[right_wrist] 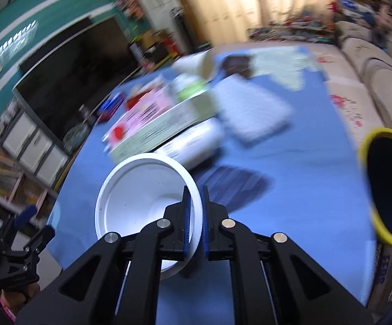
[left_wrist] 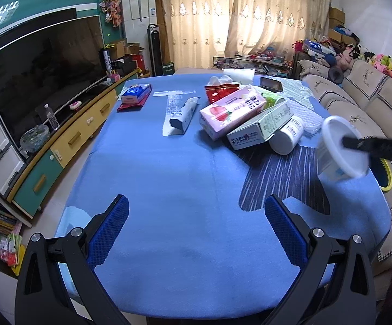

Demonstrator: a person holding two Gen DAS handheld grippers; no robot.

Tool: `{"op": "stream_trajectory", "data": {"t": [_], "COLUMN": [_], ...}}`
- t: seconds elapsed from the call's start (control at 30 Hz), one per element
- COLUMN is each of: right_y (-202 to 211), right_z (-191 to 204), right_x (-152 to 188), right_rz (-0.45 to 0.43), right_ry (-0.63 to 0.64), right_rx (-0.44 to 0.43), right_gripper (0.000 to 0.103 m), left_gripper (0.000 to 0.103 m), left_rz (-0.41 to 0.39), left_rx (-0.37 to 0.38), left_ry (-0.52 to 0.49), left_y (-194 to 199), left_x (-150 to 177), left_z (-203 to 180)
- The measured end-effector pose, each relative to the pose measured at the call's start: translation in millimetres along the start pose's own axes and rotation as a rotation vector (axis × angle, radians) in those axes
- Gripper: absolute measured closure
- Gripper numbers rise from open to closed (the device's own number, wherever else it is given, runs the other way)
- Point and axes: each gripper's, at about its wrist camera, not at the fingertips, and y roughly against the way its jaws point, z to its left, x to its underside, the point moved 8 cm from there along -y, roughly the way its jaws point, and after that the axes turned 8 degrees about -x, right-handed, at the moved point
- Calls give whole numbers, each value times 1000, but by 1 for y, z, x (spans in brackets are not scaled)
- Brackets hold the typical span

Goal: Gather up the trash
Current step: 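Grasp the white plastic bowl with the right tool, then carry the bowl over the yellow-rimmed bin and open the right tool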

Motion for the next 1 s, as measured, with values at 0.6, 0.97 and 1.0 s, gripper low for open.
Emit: {"op": "stream_trajectory", "data": {"t": [0.6, 0.97, 1.0], "right_y": [37, 24, 24], "right_z": [-294, -309, -309], "right_x": [1, 3, 2], "right_rz": [-19, 6, 7], "right_ry": [-419, -409, -406], "right_rx": [462, 514, 521], "right_gripper": [92, 86, 86], "left_gripper": [4, 4, 4], "left_rz": [-7, -53, -60], "left_rx": [145, 174, 178], "left_ry": [-141, -234, -242], "left_y": [-27, -54, -56], "left_x": [-25, -48, -50], "left_z": [-95, -108, -108]}}
